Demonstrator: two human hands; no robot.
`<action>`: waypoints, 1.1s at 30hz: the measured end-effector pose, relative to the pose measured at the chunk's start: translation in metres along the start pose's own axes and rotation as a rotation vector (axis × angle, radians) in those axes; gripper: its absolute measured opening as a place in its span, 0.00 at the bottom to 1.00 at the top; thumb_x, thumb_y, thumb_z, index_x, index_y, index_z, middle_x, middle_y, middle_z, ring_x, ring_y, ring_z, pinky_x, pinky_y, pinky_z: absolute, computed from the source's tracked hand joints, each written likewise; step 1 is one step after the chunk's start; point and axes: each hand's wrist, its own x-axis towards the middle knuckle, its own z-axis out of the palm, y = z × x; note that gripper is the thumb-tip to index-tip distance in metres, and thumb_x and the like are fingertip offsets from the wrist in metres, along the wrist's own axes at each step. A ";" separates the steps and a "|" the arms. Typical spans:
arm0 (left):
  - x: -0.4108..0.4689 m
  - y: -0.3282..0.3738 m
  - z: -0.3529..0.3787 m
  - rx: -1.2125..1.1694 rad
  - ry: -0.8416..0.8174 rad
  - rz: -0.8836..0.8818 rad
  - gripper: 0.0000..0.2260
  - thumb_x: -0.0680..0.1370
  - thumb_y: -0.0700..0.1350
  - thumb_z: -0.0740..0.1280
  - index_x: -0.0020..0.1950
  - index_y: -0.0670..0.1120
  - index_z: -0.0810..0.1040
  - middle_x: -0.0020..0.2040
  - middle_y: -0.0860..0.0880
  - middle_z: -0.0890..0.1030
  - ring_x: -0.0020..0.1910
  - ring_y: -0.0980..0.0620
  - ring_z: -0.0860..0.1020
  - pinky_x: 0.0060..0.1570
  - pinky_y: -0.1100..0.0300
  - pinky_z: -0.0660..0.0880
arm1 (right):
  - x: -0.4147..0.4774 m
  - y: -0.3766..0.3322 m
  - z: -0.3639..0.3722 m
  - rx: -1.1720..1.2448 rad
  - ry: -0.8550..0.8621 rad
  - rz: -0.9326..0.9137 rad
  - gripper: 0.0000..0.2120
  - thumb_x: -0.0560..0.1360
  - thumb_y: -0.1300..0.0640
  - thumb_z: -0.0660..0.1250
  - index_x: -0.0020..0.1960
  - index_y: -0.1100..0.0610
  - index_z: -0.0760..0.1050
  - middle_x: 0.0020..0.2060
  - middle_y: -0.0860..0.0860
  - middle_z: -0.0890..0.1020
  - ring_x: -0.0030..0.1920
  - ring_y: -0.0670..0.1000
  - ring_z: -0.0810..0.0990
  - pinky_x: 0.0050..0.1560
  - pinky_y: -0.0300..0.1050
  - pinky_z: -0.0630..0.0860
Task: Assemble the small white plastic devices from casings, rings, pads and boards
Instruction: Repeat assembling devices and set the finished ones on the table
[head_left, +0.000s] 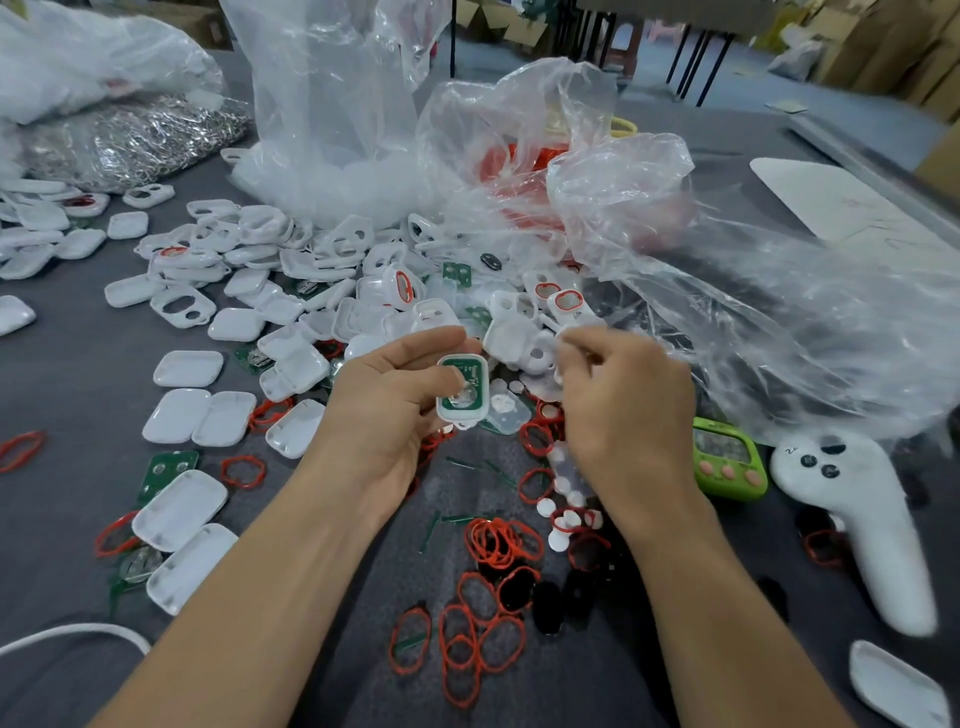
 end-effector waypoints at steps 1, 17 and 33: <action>0.000 0.000 0.000 0.018 0.012 0.010 0.16 0.74 0.24 0.65 0.50 0.42 0.84 0.47 0.45 0.88 0.42 0.51 0.87 0.36 0.61 0.82 | 0.001 0.000 -0.003 0.261 0.029 0.128 0.06 0.81 0.55 0.69 0.49 0.53 0.85 0.32 0.46 0.83 0.38 0.51 0.82 0.44 0.45 0.78; -0.006 0.000 0.005 0.011 -0.005 0.059 0.15 0.72 0.25 0.68 0.48 0.42 0.85 0.46 0.43 0.88 0.37 0.50 0.85 0.33 0.60 0.81 | -0.009 -0.018 0.014 0.758 -0.273 0.477 0.07 0.75 0.61 0.72 0.42 0.51 0.86 0.32 0.50 0.85 0.32 0.47 0.80 0.31 0.41 0.72; -0.006 0.001 0.006 0.021 0.017 0.061 0.15 0.73 0.24 0.66 0.51 0.40 0.84 0.43 0.45 0.88 0.34 0.52 0.84 0.30 0.64 0.78 | -0.004 -0.011 0.007 0.716 -0.279 0.188 0.22 0.76 0.67 0.68 0.45 0.40 0.87 0.40 0.42 0.87 0.40 0.42 0.83 0.43 0.38 0.78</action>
